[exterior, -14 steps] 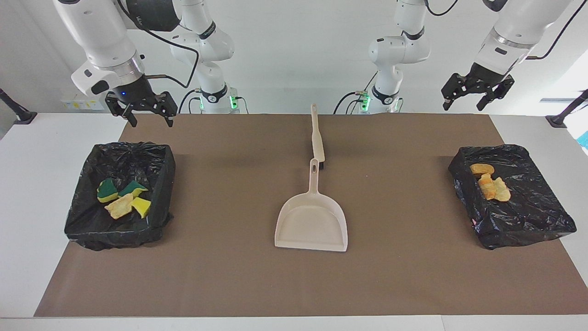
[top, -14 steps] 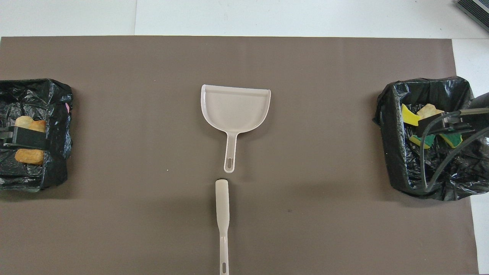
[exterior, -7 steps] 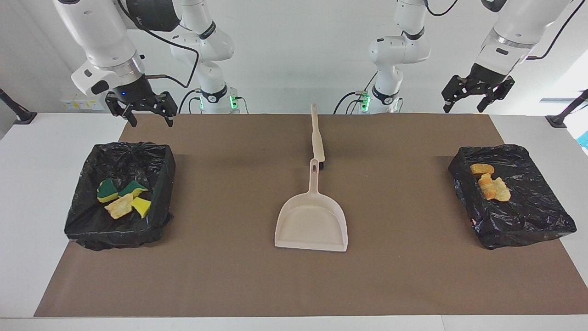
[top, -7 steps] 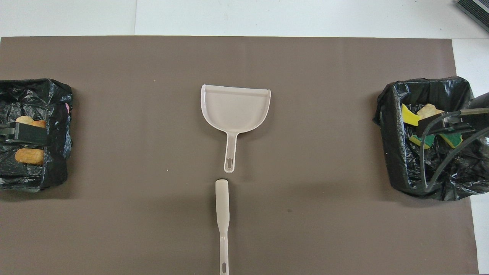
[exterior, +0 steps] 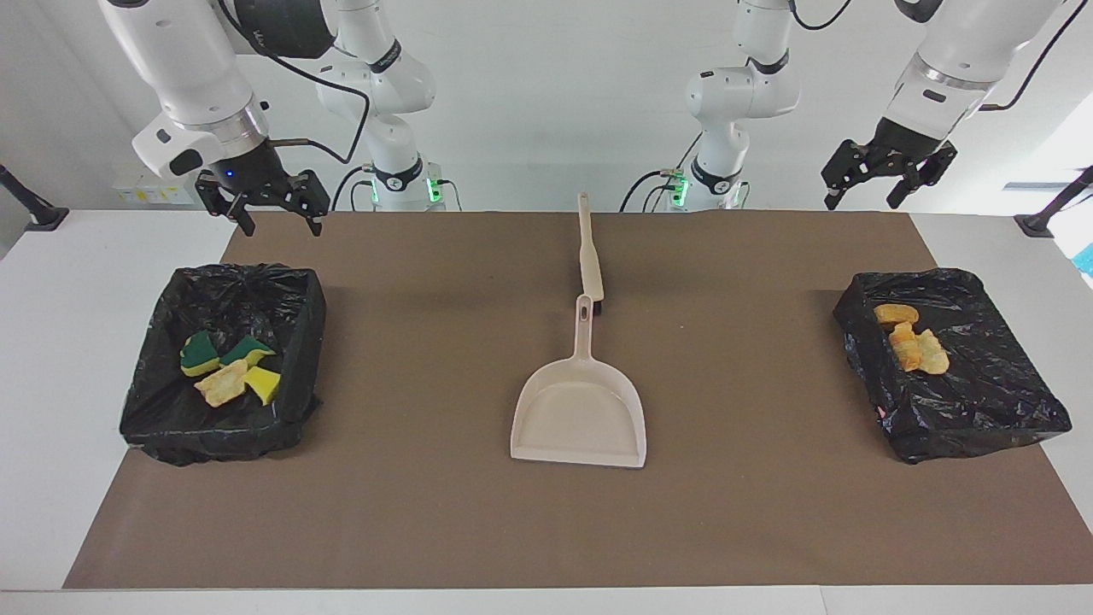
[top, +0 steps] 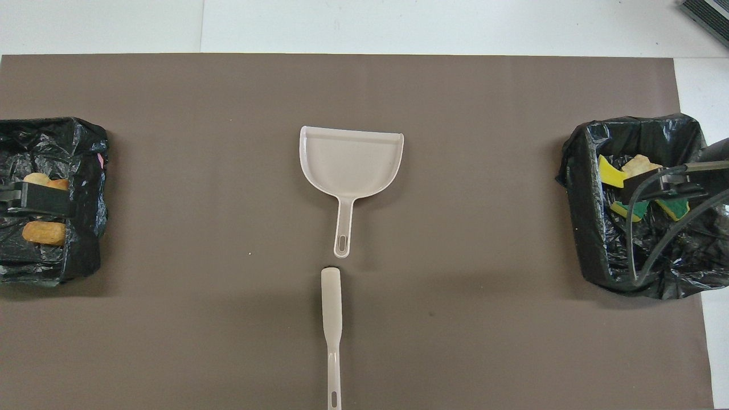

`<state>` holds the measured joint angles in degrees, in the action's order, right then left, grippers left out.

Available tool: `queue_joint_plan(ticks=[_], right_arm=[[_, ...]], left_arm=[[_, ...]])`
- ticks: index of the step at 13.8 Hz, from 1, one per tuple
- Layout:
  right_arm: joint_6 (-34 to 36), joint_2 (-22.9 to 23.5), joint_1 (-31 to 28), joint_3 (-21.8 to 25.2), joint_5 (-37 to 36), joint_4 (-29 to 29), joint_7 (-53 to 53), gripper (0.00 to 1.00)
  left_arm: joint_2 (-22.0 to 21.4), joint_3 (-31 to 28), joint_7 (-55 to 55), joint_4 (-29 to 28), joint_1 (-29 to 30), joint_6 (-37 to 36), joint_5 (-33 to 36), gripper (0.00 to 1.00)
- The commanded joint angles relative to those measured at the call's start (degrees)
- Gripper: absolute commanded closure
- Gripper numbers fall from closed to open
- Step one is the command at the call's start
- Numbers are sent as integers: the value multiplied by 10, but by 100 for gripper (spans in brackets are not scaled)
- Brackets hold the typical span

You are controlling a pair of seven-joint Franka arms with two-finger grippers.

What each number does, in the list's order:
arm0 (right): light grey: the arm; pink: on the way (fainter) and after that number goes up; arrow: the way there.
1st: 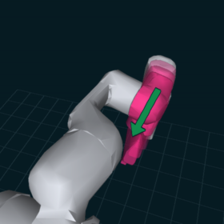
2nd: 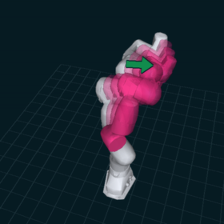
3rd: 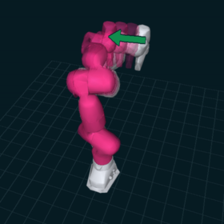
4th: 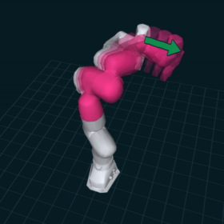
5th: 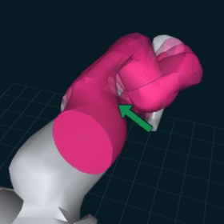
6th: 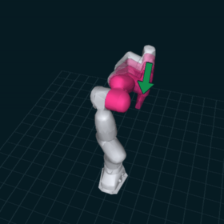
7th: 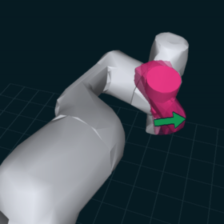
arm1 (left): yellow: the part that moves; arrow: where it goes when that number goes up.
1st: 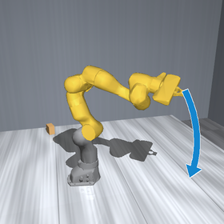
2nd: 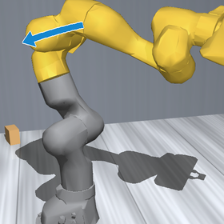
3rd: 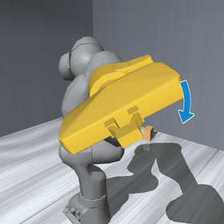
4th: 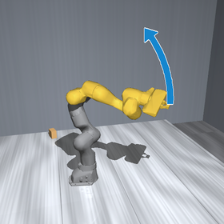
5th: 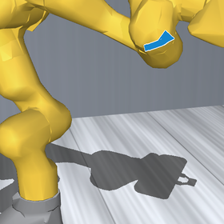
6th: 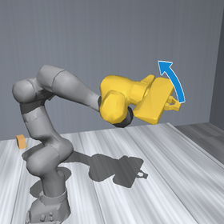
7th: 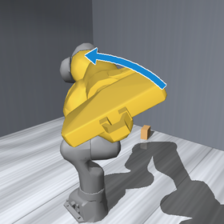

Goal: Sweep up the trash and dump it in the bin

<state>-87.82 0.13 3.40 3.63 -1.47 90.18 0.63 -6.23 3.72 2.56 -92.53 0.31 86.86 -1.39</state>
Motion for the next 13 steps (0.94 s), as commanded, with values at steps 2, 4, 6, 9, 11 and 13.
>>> queue_joint_plan(ticks=[2, 4, 6, 9, 11, 13], right_arm=[[-10, -13, -2, 1, 9, 17, 3, 0], [-10, -13, -2, 1, 9, 17, 3, 0], [-10, -13, -2, 1, 9, 17, 2, 0], [-10, -13, -2, 1, 9, 17, 3, 0], [-10, -13, -2, 1, 9, 17, 3, 0], [-5, -14, -2, 2, 9, 17, 3, 0]], left_arm=[[-9, -1, 8, -10, 2, -9, 5, 0], [-9, -1, 10, -10, 3, -5, 5, 0], [-9, 0, 7, -10, 2, -1, 5, 0], [-9, 0, 7, -11, 3, -2, 5, 0], [-10, 0, 7, -12, 2, -2, 5, 0], [-11, 0, 7, -12, 1, -1, 5, 0]])
